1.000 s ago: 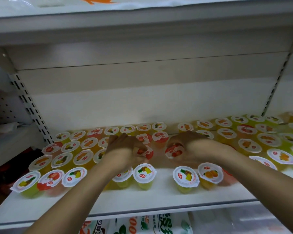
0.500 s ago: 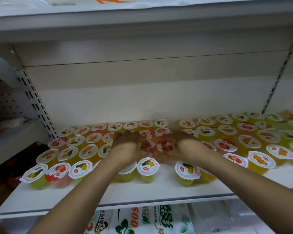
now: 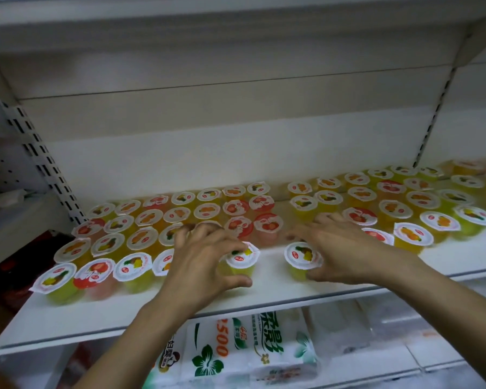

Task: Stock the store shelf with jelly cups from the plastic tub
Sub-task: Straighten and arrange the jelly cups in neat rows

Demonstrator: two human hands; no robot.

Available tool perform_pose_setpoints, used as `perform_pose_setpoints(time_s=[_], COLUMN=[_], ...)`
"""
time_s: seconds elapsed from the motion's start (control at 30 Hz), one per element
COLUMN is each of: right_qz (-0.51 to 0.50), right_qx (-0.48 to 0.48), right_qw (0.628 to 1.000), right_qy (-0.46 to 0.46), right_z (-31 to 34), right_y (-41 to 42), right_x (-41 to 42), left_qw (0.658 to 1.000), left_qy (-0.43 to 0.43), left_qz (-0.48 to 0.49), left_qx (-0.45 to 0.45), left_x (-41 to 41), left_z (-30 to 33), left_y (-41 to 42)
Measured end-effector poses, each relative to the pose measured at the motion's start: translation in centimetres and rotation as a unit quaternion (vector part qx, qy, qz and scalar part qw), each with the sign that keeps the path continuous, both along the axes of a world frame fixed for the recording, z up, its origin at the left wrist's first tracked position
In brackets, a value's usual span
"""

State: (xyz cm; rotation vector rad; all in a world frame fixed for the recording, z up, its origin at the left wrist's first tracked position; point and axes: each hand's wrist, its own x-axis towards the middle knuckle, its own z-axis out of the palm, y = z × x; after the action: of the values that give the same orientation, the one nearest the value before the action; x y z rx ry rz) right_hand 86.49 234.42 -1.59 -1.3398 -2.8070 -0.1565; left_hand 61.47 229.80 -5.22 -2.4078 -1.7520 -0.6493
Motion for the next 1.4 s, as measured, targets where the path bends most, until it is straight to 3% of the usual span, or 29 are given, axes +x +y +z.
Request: perform_pose_setpoints(time_s=[0.13,0.4,0.7,0.77,0.9,0.93,1.0,1.1,1.4], right_qz=[-0.011,-0.084,-0.075,-0.075,-0.138,-0.151,-0.172,-0.165,-0.135], right_qx=[0.026,0.074,0.109,0.1,0.075,0.072,0.031,-0.019,-0.085], right_qw=[0.998,0.99,0.987,0.987,0.971,0.965,0.966,0.972,0.982], right_qy=[0.055,0.081,0.088,0.103,0.182,0.2,0.189,0.167,0.098], right_z=[-1.0,-3.2,-3.7,-2.8,-0.4,0.1,0.8,1.0,0.2], right_y=[-0.4,-1.1,-2.4,-2.3,2.0,3.7,7.4,12.2,19.9], right_x=[-1.4,-4.2,-4.0,-3.4,-1.3,-0.7,0.1,0.7,-0.4], left_qw=[1.0,0.998,0.999,0.999,0.971,0.972,0.987,0.993,0.981], left_qy=[0.004,-0.006,0.019,-0.025,-0.211,-0.207,-0.118,-0.013,0.084], left_qz=[0.0,0.015,0.031,0.035,0.029,0.046,0.074,0.05,0.063], left_qx=[0.026,0.067,0.03,-0.019,-0.109,-0.101,-0.076,-0.106,-0.166], left_x=[0.0,0.6,0.9,1.3,1.7,1.9,2.4,2.9,4.4], left_z=[-0.6,-1.2,-0.7,0.5,3.3,3.8,4.3,3.8,2.1], left_y=[0.2,0.1,-0.4,-0.2,2.7,4.1,7.5,11.8,15.9])
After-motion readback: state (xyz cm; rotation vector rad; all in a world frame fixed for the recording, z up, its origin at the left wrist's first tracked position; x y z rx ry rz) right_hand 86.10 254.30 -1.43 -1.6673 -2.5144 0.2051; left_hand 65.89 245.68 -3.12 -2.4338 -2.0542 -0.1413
